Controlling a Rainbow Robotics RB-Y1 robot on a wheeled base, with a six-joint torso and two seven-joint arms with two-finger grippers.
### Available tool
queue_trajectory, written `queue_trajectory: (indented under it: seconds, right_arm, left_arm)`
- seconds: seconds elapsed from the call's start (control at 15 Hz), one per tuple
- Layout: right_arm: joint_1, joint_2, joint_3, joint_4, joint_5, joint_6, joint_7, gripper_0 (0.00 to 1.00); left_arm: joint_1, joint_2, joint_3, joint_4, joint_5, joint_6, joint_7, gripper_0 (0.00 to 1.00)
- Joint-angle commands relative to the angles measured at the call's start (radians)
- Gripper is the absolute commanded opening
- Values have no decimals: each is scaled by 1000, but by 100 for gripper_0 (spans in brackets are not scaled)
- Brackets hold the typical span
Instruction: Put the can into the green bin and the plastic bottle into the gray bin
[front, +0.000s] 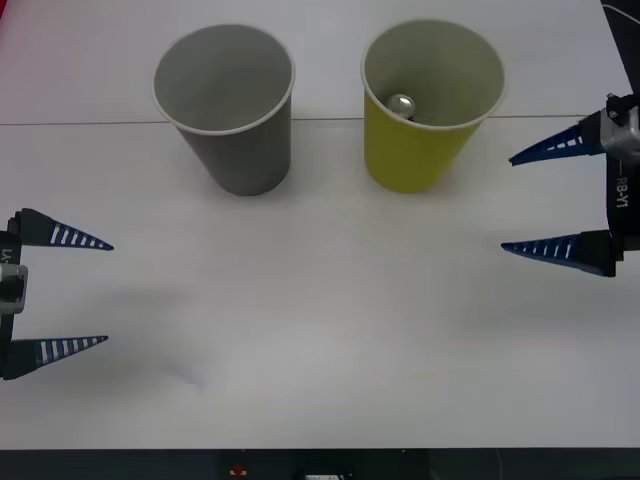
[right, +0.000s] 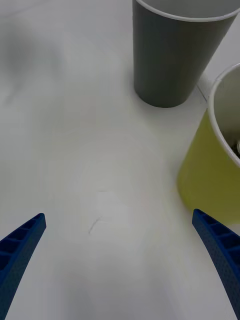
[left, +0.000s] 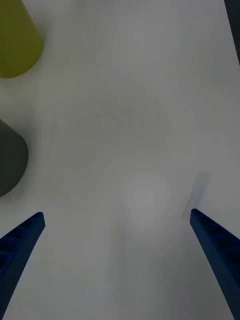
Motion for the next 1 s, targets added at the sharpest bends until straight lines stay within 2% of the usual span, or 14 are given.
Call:
queue_trajectory:
  seconds: [0.07,0.47,1.0]
  right_arm:
    - [75,0,-14,-46,-3,49,29,100]
    - [214,0,-46,-126,8,91,77,100]
    - [279,0,-54,-164,40,89,118,100]
  left_arm:
    - [0,0,0,0,0,0,0,100]
    - [0,0,0,0,0,0,0,100]
    - [0,0,0,0,0,0,0,100]
